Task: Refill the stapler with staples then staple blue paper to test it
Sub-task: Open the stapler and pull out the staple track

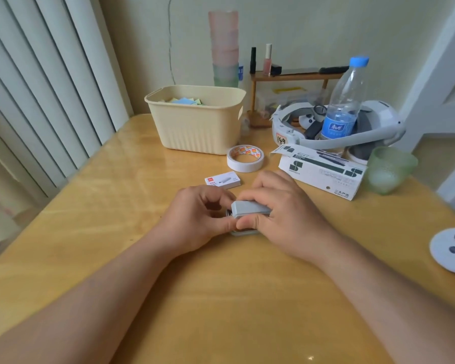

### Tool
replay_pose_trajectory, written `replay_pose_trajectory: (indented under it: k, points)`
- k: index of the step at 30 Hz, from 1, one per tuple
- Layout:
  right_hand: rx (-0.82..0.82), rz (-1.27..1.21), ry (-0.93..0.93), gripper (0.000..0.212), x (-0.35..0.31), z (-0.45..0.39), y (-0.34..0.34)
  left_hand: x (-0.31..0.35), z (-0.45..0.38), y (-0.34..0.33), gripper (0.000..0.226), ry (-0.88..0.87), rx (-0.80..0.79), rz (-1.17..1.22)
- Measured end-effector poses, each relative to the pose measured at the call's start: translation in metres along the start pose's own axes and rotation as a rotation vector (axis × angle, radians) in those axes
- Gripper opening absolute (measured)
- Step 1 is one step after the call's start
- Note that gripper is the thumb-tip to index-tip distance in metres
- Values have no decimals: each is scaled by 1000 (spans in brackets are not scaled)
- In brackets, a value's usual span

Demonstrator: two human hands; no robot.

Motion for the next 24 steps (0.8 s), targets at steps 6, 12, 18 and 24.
replay_pose_trajectory:
  k: [6, 12, 18, 24]
  points:
    - [38, 4, -4, 25, -6, 2, 9, -3, 1, 0, 22, 8, -4, -4]
    - [211, -305, -117, 28, 20, 21, 49, -7, 2, 1, 18, 76, -33, 24]
    - [111, -473, -169, 22, 27, 26, 62, -2, 4, 2, 25, 41, -4, 14]
    - [79, -473, -272, 23, 61, 36, 79, 0, 6, 10, 20, 36, 35, -44]
Point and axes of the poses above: each hand's wrist, its own z-axis away from the middle knuckle, its own y-axis out of the back of the hand, x = y × z, the point moved 8 cm from there along -z, towards the middle knuckle, and after that the axes turned 9 degrees about -x, right-handed, at the moved point
